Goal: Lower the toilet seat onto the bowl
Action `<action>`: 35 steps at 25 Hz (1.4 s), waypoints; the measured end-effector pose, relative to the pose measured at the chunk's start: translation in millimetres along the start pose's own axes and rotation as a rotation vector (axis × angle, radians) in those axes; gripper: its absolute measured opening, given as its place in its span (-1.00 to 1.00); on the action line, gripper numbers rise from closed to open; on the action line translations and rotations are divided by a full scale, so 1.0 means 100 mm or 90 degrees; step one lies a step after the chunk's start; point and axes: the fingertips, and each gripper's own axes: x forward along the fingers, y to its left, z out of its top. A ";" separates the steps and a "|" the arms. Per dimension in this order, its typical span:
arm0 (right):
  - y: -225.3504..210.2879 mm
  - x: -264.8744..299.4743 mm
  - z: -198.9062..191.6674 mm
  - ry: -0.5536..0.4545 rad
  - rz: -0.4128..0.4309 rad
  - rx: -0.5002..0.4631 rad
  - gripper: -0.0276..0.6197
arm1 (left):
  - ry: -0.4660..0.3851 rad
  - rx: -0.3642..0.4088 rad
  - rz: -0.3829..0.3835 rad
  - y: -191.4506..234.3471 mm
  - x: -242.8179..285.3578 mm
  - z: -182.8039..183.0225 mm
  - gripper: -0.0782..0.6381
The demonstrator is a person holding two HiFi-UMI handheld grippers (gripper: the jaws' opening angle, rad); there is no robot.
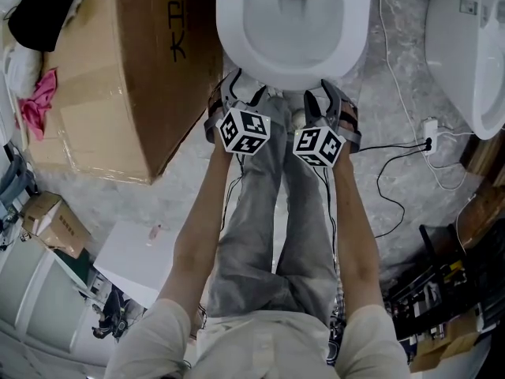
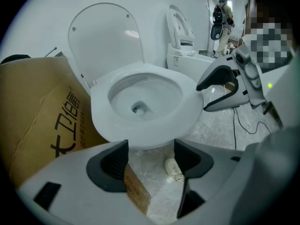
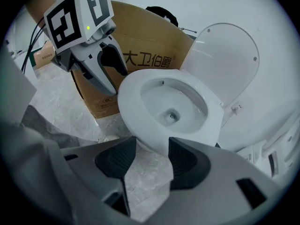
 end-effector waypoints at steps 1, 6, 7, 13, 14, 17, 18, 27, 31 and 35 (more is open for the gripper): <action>-0.02 -0.04 0.03 -0.005 -0.003 0.006 -0.23 | -0.007 -0.010 0.002 0.02 -0.04 0.03 0.10; -0.26 -0.33 0.28 -0.053 -0.032 0.059 -0.44 | -0.071 -0.056 0.002 0.12 -0.34 0.33 -0.12; -0.32 -0.39 0.35 -0.065 -0.037 0.072 -0.48 | -0.086 -0.061 -0.003 0.13 -0.41 0.41 -0.17; -0.74 -0.86 0.75 -0.134 -0.074 0.151 -0.81 | -0.183 -0.064 -0.032 0.21 -0.88 0.98 -0.47; -0.80 -0.95 0.82 -0.146 -0.078 0.161 -0.83 | -0.200 -0.070 -0.032 0.25 -0.97 1.08 -0.52; -1.01 -1.26 1.10 -0.193 -0.086 0.193 -0.89 | -0.252 -0.087 -0.029 0.35 -1.26 1.35 -0.66; -1.08 -1.37 1.22 -0.214 -0.086 0.198 -0.89 | -0.269 -0.090 -0.027 0.39 -1.37 1.44 -0.69; -1.61 -2.24 1.95 -0.363 -0.107 0.288 -0.90 | -0.395 -0.109 -0.019 0.58 -2.09 2.05 -0.74; -1.69 -2.33 2.00 -0.372 -0.115 0.319 -0.90 | -0.426 -0.095 -0.008 0.63 -2.24 2.18 -0.74; -1.75 -2.34 2.04 -0.378 -0.117 0.335 -0.90 | -0.430 -0.115 -0.006 0.67 -2.25 2.22 -0.74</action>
